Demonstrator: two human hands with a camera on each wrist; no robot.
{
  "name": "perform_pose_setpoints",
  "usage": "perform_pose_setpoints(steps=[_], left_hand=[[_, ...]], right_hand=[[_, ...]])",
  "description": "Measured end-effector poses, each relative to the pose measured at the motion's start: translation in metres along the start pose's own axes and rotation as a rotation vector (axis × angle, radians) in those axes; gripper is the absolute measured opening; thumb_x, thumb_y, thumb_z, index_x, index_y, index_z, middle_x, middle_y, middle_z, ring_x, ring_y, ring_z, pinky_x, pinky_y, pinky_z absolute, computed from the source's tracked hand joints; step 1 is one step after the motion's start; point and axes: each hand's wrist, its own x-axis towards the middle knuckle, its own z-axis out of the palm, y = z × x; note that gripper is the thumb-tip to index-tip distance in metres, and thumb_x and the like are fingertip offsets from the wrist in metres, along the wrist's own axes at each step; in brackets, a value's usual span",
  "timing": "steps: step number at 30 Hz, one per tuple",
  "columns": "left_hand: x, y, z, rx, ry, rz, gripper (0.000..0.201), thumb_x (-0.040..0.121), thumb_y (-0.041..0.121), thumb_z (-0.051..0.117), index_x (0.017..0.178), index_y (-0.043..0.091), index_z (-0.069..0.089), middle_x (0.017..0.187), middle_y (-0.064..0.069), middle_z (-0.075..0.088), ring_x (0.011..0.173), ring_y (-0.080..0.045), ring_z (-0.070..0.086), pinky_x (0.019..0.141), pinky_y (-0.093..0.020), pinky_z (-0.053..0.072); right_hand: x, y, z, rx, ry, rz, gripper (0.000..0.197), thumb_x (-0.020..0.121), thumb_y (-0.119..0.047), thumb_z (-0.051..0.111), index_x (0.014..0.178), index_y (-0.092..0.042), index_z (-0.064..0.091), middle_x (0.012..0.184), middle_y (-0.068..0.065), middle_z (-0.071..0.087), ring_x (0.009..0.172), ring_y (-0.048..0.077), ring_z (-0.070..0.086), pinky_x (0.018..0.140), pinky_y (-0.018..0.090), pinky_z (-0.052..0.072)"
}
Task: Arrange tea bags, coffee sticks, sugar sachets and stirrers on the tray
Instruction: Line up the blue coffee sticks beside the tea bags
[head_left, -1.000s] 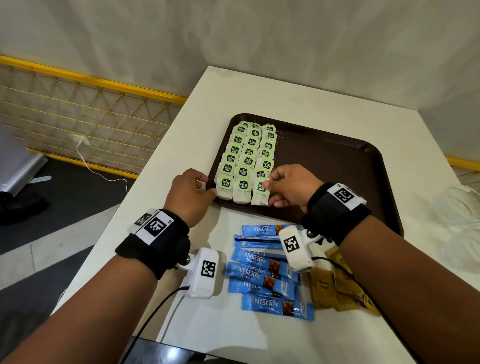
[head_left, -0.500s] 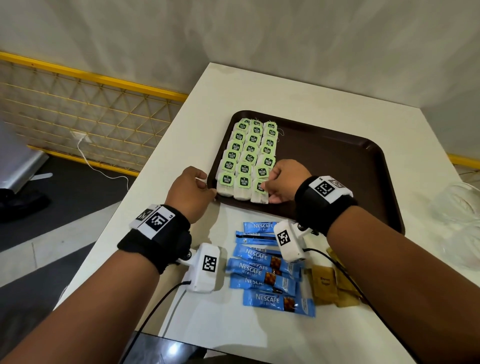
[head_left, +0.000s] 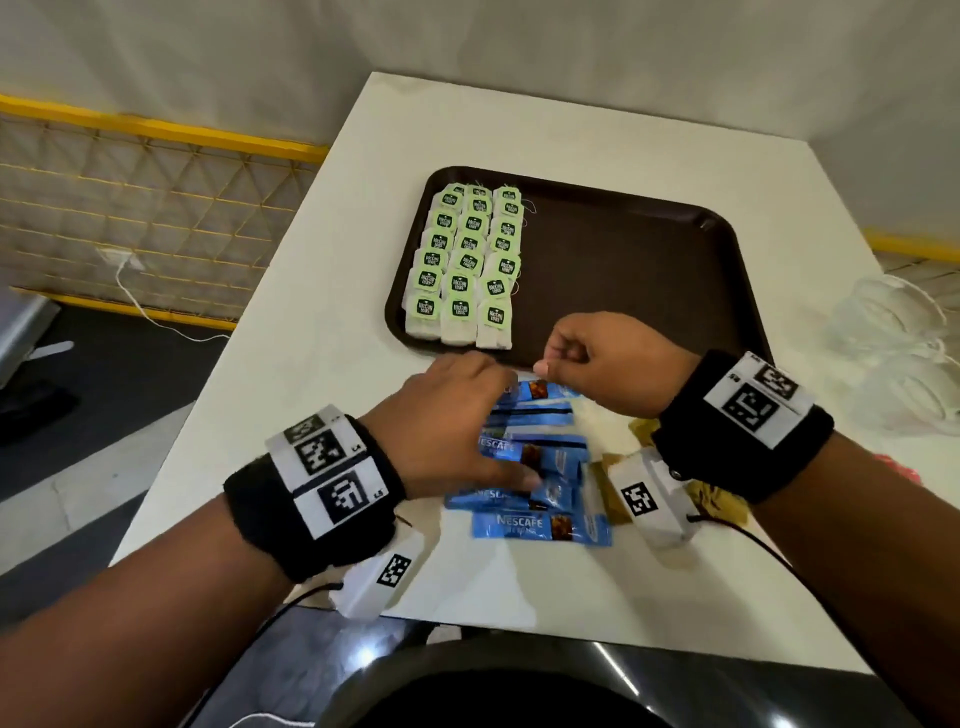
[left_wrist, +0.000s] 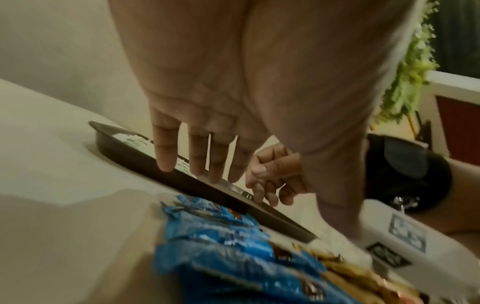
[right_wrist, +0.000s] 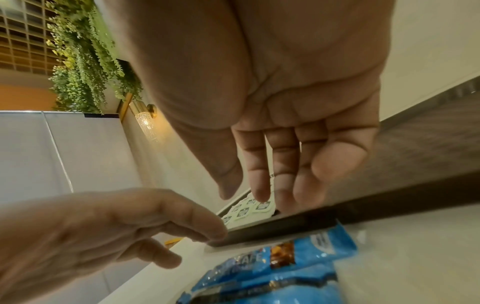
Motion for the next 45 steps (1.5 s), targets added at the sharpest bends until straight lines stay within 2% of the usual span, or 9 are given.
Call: perform_pose_setpoints(steps=[7, 12, 21, 26, 31, 34, 38, 42, 45], left_hand=[[0.007, 0.020, 0.014, 0.269, -0.231, -0.017, 0.135, 0.048, 0.080, 0.069, 0.150, 0.017, 0.007, 0.156, -0.009, 0.019, 0.141, -0.028, 0.023, 0.112, -0.046, 0.030], [0.012, 0.028, 0.021, 0.349, -0.132, -0.006, 0.099, 0.060, 0.064, 0.070, 0.136, 0.015, 0.032, 0.129, -0.002, 0.042, 0.115, -0.024, 0.044, 0.088, -0.041, 0.047], [0.017, 0.035, 0.027, 0.452, -0.106, -0.016, 0.046, 0.089, 0.042, 0.048, 0.124, 0.013, 0.041, 0.122, -0.005, 0.043, 0.109, -0.025, 0.043, 0.067, -0.034, 0.034], [0.023, 0.035, 0.025, 0.427, -0.170, -0.055, 0.034, 0.091, 0.026, 0.051, 0.120, 0.009, 0.043, 0.119, -0.011, 0.051, 0.105, -0.030, 0.050, 0.075, -0.037, 0.043], [0.026, 0.034, 0.021, 0.377, -0.174, -0.050, 0.033, 0.088, 0.027, 0.057, 0.116, 0.012, 0.050, 0.110, -0.010, 0.059, 0.096, -0.029, 0.058, 0.067, -0.031, 0.036], [0.026, 0.031, 0.017, 0.334, -0.162, -0.068, 0.030, 0.087, 0.034, 0.059, 0.111, 0.017, 0.055, 0.105, -0.007, 0.060, 0.091, -0.026, 0.059, 0.065, -0.029, 0.036], [0.026, 0.024, 0.010, 0.318, -0.146, -0.097, 0.032, 0.084, 0.039, 0.061, 0.109, 0.019, 0.057, 0.102, -0.006, 0.059, 0.090, -0.025, 0.060, 0.065, -0.028, 0.037], [0.023, 0.026, 0.005, 0.315, -0.086, -0.048, 0.030, 0.083, 0.044, 0.060, 0.100, 0.019, 0.057, 0.097, -0.004, 0.062, 0.086, -0.024, 0.060, 0.064, -0.028, 0.035], [0.023, 0.029, -0.005, 0.406, -0.005, 0.033, 0.031, 0.083, 0.045, 0.055, 0.103, 0.022, 0.055, 0.096, 0.000, 0.065, 0.088, -0.024, 0.061, 0.066, -0.028, 0.031]], right_hand=[[-0.025, 0.005, 0.011, 0.055, 0.052, 0.026, 0.026, 0.086, -0.041, 0.063, 0.090, -0.015, 0.063, 0.081, -0.001, 0.064, 0.072, 0.012, 0.056, 0.061, 0.021, 0.041], [-0.038, 0.011, 0.010, 0.085, 0.104, 0.052, 0.025, 0.085, -0.043, 0.062, 0.088, -0.019, 0.063, 0.081, -0.002, 0.063, 0.075, 0.011, 0.056, 0.067, 0.026, 0.045], [-0.048, 0.018, 0.005, 0.086, 0.122, 0.090, 0.027, 0.086, -0.042, 0.062, 0.089, -0.015, 0.064, 0.078, -0.002, 0.061, 0.068, 0.009, 0.051, 0.061, 0.021, 0.041], [-0.047, 0.019, 0.006, 0.092, 0.105, 0.079, 0.025, 0.087, -0.041, 0.061, 0.090, -0.017, 0.064, 0.079, -0.001, 0.062, 0.069, 0.009, 0.052, 0.063, 0.023, 0.043], [-0.046, 0.015, 0.004, 0.058, 0.028, -0.016, 0.021, 0.087, -0.041, 0.061, 0.097, -0.023, 0.063, 0.083, -0.011, 0.060, 0.075, 0.006, 0.053, 0.064, 0.018, 0.041], [-0.046, 0.009, 0.003, -0.041, -0.090, -0.086, 0.039, 0.079, -0.047, 0.069, 0.112, -0.027, 0.060, 0.103, -0.010, 0.058, 0.091, 0.007, 0.053, 0.072, 0.017, 0.041], [-0.041, 0.000, 0.015, -0.271, -0.145, -0.110, 0.063, 0.069, -0.056, 0.072, 0.122, -0.030, 0.051, 0.114, -0.006, 0.051, 0.104, 0.015, 0.045, 0.092, 0.034, 0.044], [-0.033, -0.010, 0.020, -0.285, -0.133, -0.091, 0.044, 0.070, -0.045, 0.072, 0.107, -0.029, 0.055, 0.100, -0.006, 0.053, 0.095, 0.017, 0.048, 0.084, 0.035, 0.045], [-0.028, -0.014, 0.020, -0.184, -0.163, -0.091, 0.018, 0.072, -0.024, 0.067, 0.085, -0.026, 0.054, 0.074, -0.008, 0.054, 0.075, 0.016, 0.057, 0.061, 0.026, 0.044]])
